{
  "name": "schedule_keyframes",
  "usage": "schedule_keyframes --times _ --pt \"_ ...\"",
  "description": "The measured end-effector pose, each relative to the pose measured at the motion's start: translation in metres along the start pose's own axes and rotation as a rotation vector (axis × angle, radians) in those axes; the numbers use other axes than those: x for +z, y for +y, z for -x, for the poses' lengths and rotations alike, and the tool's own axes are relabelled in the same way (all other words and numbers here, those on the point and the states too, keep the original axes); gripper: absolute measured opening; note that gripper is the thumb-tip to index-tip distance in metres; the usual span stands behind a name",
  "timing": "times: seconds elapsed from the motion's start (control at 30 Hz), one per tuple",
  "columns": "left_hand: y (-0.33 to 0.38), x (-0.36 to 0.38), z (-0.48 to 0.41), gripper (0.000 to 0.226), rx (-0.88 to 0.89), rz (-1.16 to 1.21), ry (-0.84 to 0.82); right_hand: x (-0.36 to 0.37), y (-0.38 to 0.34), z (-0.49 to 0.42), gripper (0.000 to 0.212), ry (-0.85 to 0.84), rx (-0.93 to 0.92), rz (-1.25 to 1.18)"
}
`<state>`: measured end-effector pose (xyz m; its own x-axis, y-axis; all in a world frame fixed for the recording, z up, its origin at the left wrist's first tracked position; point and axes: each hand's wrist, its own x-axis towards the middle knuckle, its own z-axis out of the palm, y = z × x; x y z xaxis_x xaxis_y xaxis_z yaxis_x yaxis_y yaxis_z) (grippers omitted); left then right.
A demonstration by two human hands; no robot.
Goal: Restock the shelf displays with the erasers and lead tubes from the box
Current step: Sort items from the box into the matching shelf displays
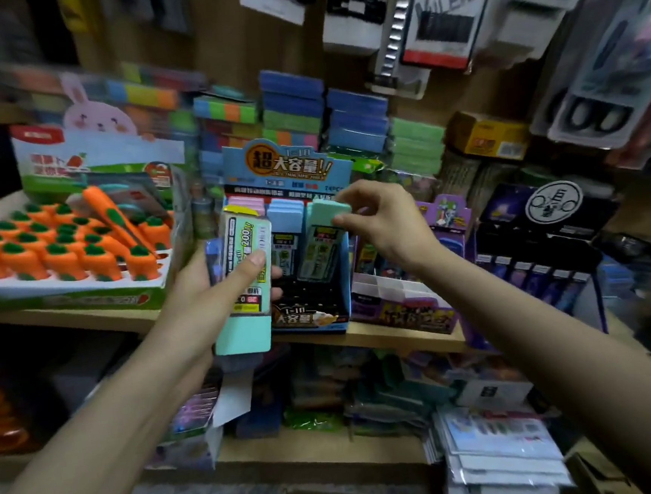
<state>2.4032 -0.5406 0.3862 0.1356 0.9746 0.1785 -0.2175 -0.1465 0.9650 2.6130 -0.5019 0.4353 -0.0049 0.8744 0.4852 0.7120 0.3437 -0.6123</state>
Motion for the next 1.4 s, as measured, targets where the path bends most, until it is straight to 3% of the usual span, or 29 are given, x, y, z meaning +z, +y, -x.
schedule_keyframes --times 0.3,0.47,0.63,0.8,0.9,1.0,1.07,1.27,1.4 --pt "-0.004 0.003 -0.008 0.023 -0.03 0.035 0.038 0.0 0.009 0.006 0.025 -0.051 -0.023 0.053" --pt "-0.005 0.006 -0.009 0.021 -0.04 0.047 0.048 0.013 0.012 0.006 0.027 -0.08 -0.061 0.184" --pt "-0.006 0.008 -0.01 0.023 -0.044 0.061 0.04 0.024 0.018 0.014 0.021 -0.009 -0.229 0.403" --pt "-0.007 0.013 -0.009 0.019 -0.041 0.061 0.01 0.019 0.008 0.013 0.022 0.034 -0.223 0.527" --pt "-0.009 0.015 -0.009 0.019 -0.044 0.05 -0.009 0.022 -0.011 0.02 0.017 0.051 -0.07 0.158" --pt "-0.01 0.019 -0.009 0.025 -0.042 0.028 -0.016 0.025 -0.032 0.03 0.013 -0.208 0.247 -0.427" --pt "-0.012 0.02 -0.009 0.025 -0.026 0.009 -0.005 0.028 -0.039 0.036 0.012 -0.325 0.378 -0.626" --pt "-0.01 0.023 -0.009 0.024 0.004 0.103 0.137 0.035 -0.034 0.055 0.016 -0.2 0.517 -0.765" --pt "-0.008 0.021 -0.013 0.023 0.026 0.163 0.208 0.047 -0.037 0.087 0.017 -0.457 0.504 -0.752"
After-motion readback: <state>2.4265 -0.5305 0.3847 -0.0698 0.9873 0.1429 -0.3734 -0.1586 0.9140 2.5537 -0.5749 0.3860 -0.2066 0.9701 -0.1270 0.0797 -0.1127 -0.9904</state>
